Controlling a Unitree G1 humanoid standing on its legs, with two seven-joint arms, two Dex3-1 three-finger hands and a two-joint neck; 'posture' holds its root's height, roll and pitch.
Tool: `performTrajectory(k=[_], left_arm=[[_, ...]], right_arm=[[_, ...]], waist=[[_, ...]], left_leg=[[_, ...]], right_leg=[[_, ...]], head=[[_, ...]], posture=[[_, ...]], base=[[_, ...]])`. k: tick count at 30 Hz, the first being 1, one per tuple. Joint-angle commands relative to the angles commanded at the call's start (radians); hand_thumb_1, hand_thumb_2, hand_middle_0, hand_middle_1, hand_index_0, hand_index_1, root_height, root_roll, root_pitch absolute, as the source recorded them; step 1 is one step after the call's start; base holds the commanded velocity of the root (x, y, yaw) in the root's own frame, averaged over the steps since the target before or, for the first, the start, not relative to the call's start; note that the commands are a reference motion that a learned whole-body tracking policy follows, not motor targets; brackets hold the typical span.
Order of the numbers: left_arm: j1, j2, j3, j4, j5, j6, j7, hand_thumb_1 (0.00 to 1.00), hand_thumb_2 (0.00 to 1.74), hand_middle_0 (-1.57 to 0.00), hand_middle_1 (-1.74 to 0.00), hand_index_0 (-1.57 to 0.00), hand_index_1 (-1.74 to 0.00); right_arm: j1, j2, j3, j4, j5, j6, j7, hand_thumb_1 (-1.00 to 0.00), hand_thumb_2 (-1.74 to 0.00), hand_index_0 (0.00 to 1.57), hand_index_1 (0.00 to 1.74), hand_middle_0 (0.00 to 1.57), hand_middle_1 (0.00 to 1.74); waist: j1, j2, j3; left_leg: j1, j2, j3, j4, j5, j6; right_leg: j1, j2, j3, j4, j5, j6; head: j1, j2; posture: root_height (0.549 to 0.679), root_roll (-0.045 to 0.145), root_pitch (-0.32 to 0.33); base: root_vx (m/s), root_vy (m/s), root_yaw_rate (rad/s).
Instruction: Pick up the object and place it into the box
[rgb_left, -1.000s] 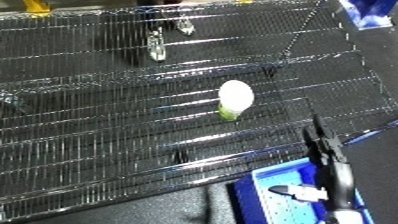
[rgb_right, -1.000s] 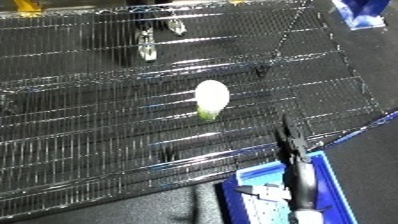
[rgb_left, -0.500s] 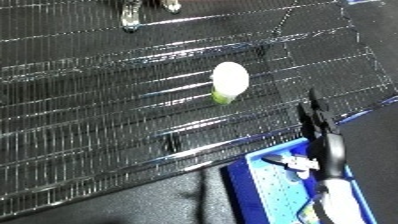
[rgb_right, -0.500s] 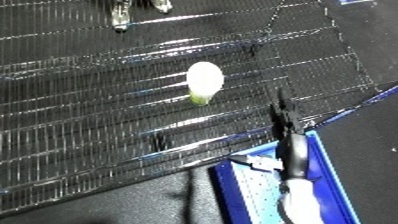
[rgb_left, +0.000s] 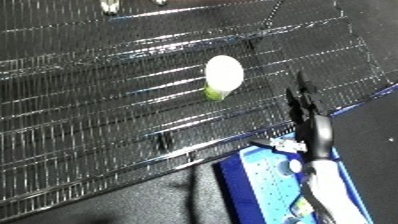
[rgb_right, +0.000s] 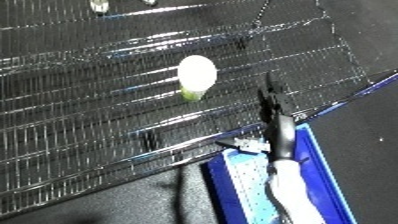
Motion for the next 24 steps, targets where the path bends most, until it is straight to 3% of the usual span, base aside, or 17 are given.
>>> performTrajectory(k=[10,17,24], left_arm=[[-0.03,0.038,-0.021,-0.025,-0.016,0.027,0.001,1.0,1.74,-1.57,-1.74,-1.57,-1.74],[-0.055,0.052,-0.04,-0.044,-0.034,0.045,0.013,1.0,1.74,-1.57,-1.74,-1.57,-1.74],[-0.078,0.065,-0.05,-0.059,-0.053,0.043,0.025,1.0,1.74,-1.57,-1.74,-1.57,-1.74]], right_arm=[[-0.117,-0.037,0.039,0.054,0.039,0.005,-0.007,0.0,0.0,0.0,0.0,0.0,0.0],[-0.209,-0.045,0.076,0.113,0.039,0.008,-0.013,0.0,0.0,0.0,0.0,0.0,0.0],[-0.287,-0.056,0.114,0.168,0.038,0.011,-0.028,0.0,0.0,0.0,0.0,0.0,0.0]], waist=[[0.019,0.025,0.0],[0.033,0.044,0.0],[0.046,0.06,0.0]], left_leg=[[-0.081,-0.017,0.009,0.056,-0.025,0.0112],[-0.145,-0.03,0.013,0.099,-0.041,0.0172],[-0.197,-0.04,0.014,0.117,-0.045,0.0273]], right_leg=[[-0.089,-0.007,-0.001,0.062,-0.011,-0.0008],[-0.154,-0.0117,-0.001,0.104,-0.018,-0.0024],[-0.211,-0.0103,0.001,0.125,-0.017,-0.0026]], head=[[0.052,0.129],[0.069,0.161],[0.081,0.201]], posture=[[0.637,0.044,0.135],[0.631,0.044,0.166],[0.626,0.042,0.199]], base=[[0.035,-0.01,0.02],[0.028,0.004,0.017],[0.002,0.004,0.006]])
